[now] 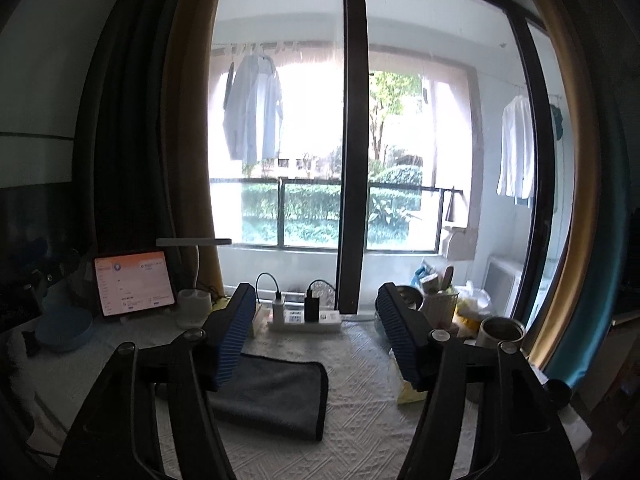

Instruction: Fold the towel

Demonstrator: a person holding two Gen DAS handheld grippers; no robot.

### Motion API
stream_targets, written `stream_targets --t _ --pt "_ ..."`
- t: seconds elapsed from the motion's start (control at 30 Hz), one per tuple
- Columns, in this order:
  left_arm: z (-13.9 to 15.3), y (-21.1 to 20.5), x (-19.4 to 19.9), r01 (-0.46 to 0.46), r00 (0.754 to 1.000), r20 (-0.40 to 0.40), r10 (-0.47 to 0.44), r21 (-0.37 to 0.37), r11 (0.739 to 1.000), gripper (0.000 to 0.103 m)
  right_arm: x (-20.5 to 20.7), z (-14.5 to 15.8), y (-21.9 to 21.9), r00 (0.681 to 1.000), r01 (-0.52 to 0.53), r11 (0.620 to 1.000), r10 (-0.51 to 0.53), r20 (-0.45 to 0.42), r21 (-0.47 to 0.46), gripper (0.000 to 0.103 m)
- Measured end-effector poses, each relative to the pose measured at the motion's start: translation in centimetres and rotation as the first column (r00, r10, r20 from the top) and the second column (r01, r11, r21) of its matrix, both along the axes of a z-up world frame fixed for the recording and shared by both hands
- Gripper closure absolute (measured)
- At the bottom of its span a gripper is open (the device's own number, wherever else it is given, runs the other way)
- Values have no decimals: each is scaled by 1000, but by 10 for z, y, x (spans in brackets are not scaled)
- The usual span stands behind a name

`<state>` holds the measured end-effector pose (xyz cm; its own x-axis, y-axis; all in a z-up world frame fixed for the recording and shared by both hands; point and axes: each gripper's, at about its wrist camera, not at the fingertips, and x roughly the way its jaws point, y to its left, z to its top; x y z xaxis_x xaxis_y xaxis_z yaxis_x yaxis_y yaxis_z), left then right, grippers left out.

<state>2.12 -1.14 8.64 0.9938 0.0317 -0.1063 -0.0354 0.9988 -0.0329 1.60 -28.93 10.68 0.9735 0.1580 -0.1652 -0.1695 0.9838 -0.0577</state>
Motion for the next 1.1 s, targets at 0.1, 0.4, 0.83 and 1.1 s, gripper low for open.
stream_targets --t 0.1,0.4,0.83,1.1 --pt "2 -1 -2 -4 1000 18 4 4 1000 8 -2 2 0 1000 3 1000 -3 13 -3 35" --pt "2 -3 -5 -7 999 46 7 8 1000 8 -3 5 2 1000 3 1000 -3 28 -5 35" --pt "0 -3 -4 -8 999 45 7 15 1000 8 -3 3 7 1000 -1 1000 1 18 -9 35" --pt "0 -3 -2 -7 999 38 6 14 1000 8 -1 2 8 1000 -7 1000 7 8 -17 34"
